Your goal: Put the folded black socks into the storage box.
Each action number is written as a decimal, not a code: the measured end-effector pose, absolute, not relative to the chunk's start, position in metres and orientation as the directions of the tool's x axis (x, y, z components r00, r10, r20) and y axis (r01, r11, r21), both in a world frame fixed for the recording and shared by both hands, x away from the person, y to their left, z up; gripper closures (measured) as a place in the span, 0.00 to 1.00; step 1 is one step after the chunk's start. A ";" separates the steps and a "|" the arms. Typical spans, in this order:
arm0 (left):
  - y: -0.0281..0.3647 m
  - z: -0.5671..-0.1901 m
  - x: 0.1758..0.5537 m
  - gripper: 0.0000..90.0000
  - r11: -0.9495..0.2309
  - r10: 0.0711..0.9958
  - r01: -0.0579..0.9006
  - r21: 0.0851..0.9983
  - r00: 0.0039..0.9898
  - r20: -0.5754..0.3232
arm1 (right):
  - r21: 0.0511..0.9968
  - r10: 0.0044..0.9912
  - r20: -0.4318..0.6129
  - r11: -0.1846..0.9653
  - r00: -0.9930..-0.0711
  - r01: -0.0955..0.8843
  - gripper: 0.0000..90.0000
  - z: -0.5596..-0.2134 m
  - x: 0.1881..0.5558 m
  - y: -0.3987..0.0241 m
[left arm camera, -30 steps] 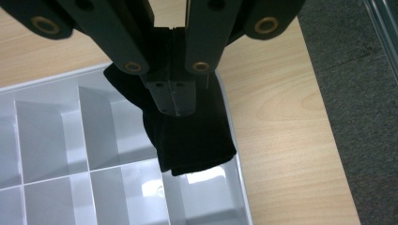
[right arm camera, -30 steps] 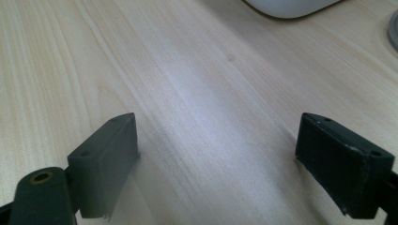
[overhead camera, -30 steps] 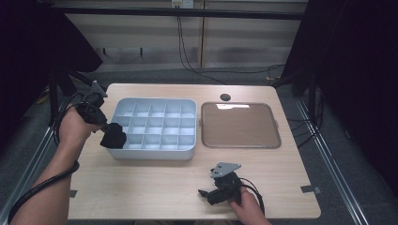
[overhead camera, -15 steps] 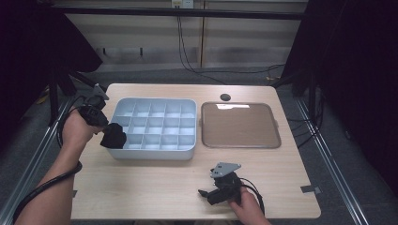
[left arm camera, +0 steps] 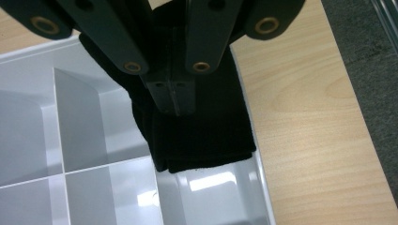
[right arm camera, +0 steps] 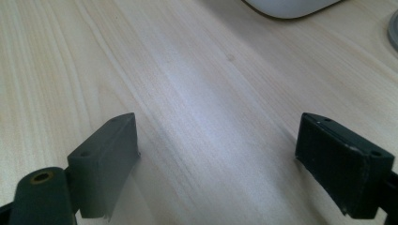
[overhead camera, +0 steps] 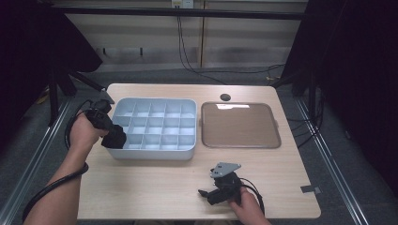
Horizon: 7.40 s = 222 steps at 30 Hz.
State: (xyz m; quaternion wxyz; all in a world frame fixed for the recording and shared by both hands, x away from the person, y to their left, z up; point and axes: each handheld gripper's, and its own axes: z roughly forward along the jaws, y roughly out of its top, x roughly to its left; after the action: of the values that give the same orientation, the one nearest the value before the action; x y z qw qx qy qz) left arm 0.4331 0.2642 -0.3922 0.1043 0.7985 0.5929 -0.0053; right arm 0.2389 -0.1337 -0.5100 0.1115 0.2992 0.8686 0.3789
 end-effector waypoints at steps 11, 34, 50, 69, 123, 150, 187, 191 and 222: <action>0.261 -0.404 0.432 1.00 -0.282 0.945 0.949 0.141 0.300 -0.129 | 0.724 0.606 0.035 0.533 -0.795 0.437 0.14 -0.510 0.239 -0.134; 0.256 -0.433 0.431 1.00 -0.279 0.945 0.954 0.111 0.293 -0.142 | 0.725 0.605 0.032 0.533 -0.795 0.435 0.14 -0.510 0.239 -0.134; 0.255 -0.439 0.429 1.00 -0.279 0.944 0.953 0.115 0.294 -0.150 | 0.724 0.606 0.034 0.533 -0.795 0.438 0.14 -0.510 0.238 -0.134; 0.258 -0.413 0.426 0.89 -0.265 0.946 0.952 0.154 0.287 -0.148 | 0.725 0.606 0.033 0.533 -0.795 0.436 0.14 -0.510 0.239 -0.134; 0.265 -0.378 0.414 0.29 -0.221 0.942 0.954 0.203 0.263 -0.210 | 0.725 0.606 0.033 0.533 -0.795 0.436 0.14 -0.510 0.239 -0.134; 0.271 -0.372 0.390 0.21 -0.236 0.926 0.942 0.239 0.293 -0.238 | 0.724 0.607 0.035 0.532 -0.794 0.439 0.14 -0.510 0.238 -0.134; 0.263 -0.384 0.351 0.19 -0.321 0.880 0.890 0.323 0.406 -0.245 | 0.723 0.605 0.033 0.535 -0.796 0.436 0.14 -0.510 0.239 -0.134; 0.261 -0.388 0.348 0.19 -0.324 0.876 0.890 0.319 0.410 -0.253 | 0.723 0.605 0.033 0.535 -0.795 0.437 0.14 -0.510 0.238 -0.134; 0.256 -0.425 0.324 0.19 -0.332 0.841 0.868 0.369 0.449 -0.301 | 0.723 0.605 0.033 0.535 -0.796 0.436 0.14 -0.510 0.239 -0.134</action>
State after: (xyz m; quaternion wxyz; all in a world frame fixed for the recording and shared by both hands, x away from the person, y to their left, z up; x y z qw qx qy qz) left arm 0.3243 0.2564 -0.4252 0.2443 0.8155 0.5239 -0.0278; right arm 0.2385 -0.1338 -0.5100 0.1115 0.2995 0.8690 0.3777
